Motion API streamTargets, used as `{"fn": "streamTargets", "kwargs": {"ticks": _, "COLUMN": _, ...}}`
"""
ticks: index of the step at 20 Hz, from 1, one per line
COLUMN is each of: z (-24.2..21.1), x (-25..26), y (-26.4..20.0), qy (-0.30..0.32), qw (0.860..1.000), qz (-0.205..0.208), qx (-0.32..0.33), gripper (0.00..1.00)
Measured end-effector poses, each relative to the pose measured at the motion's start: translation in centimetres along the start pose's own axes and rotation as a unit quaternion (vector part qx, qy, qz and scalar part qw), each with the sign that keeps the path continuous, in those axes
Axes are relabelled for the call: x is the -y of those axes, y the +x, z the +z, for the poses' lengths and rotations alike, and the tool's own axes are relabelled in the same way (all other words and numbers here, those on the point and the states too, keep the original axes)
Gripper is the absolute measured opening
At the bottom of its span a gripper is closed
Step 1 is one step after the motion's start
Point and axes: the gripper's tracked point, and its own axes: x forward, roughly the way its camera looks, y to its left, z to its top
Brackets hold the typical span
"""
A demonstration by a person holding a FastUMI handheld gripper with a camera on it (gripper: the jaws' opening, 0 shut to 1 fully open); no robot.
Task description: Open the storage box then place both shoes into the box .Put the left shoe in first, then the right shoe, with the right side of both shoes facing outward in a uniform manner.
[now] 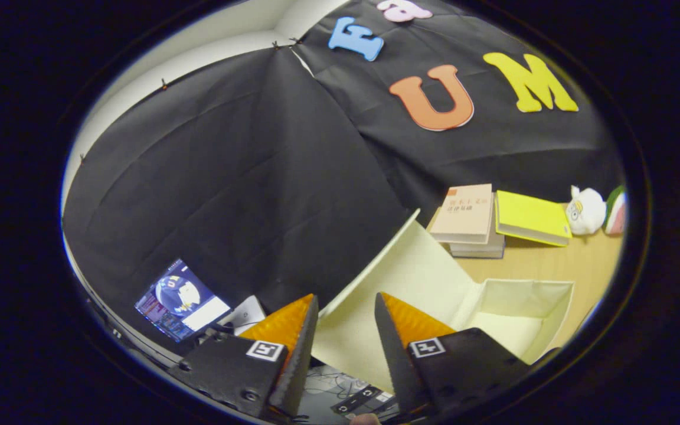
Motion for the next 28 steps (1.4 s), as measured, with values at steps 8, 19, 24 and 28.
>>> {"fn": "streamTargets", "kwargs": {"ticks": 8, "z": 1.3, "x": 2.6, "y": -3.9, "qy": -0.048, "qw": 0.994, "qz": -0.084, "qx": 0.057, "gripper": 1.00}}
{"fn": "streamTargets", "kwargs": {"ticks": 19, "z": 2.6, "x": 16.6, "y": -20.6, "qy": -0.069, "qw": 0.953, "qz": -0.260, "qx": 0.140, "gripper": 1.00}}
{"fn": "streamTargets", "kwargs": {"ticks": 24, "z": 0.6, "x": 24.3, "y": -26.7, "qy": -0.044, "qw": 0.940, "qz": -0.310, "qx": 0.136, "gripper": 1.00}}
{"fn": "streamTargets", "kwargs": {"ticks": 28, "z": -2.7, "x": 30.3, "y": -29.9, "qy": -0.023, "qw": 0.934, "qz": -0.341, "qx": 0.108, "gripper": 1.00}}
